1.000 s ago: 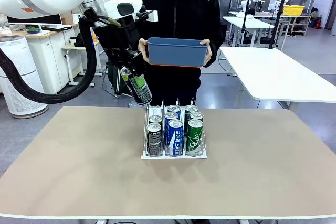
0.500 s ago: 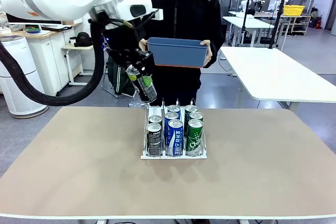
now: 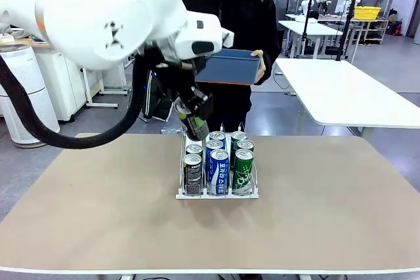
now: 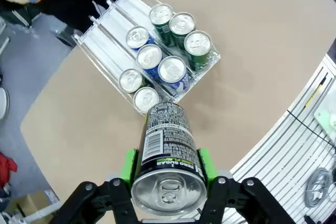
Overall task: Fill the beverage cans into the dispenser.
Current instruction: Place the picked Pepsi coke in the line of the Automatic Can Dispenser with the same cans.
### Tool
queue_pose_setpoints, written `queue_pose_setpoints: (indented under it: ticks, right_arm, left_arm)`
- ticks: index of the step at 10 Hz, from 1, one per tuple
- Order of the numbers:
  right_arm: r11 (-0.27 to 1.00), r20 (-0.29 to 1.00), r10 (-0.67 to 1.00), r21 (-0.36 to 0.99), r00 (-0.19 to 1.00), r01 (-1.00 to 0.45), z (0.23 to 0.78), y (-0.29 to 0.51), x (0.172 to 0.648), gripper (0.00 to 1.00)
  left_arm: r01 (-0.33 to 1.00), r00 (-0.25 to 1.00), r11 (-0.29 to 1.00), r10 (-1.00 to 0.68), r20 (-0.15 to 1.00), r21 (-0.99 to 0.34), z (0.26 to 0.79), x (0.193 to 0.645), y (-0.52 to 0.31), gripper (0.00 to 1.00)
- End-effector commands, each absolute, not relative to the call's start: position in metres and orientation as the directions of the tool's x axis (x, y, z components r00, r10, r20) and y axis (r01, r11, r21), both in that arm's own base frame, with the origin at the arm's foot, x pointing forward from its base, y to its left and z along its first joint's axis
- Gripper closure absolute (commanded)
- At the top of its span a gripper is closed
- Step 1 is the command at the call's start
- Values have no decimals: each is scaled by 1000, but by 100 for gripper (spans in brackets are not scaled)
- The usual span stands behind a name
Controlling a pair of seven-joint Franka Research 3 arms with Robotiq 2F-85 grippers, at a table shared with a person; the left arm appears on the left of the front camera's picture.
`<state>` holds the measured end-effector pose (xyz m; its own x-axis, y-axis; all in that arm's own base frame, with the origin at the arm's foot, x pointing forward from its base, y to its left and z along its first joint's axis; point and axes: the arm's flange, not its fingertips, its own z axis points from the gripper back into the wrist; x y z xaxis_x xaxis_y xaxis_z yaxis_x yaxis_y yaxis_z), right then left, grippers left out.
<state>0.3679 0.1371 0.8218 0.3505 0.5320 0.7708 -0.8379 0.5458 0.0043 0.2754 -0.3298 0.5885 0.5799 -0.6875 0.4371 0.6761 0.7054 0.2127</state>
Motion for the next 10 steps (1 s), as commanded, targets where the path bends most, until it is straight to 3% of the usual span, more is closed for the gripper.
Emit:
queue_pose_setpoints:
  ticks: [1, 4, 5, 10]
  right_arm:
    - [545, 770, 533, 5, 351, -838, 820, 137, 367, 0]
    - [545, 770, 533, 5, 351, -838, 820, 137, 367, 0]
    - [545, 770, 533, 5, 351, -838, 820, 137, 367, 0]
    - [545, 770, 533, 5, 351, -838, 820, 137, 367, 0]
  left_arm:
    - [686, 523, 675, -717, 461, 272, 565, 264, -324, 42]
    - [660, 566, 726, -649, 509, 192, 526, 260, -328, 42]
    - [632, 583, 741, -647, 491, 226, 515, 259, -325, 42]
    - [684, 617, 717, -667, 417, 133, 467, 287, -321, 42]
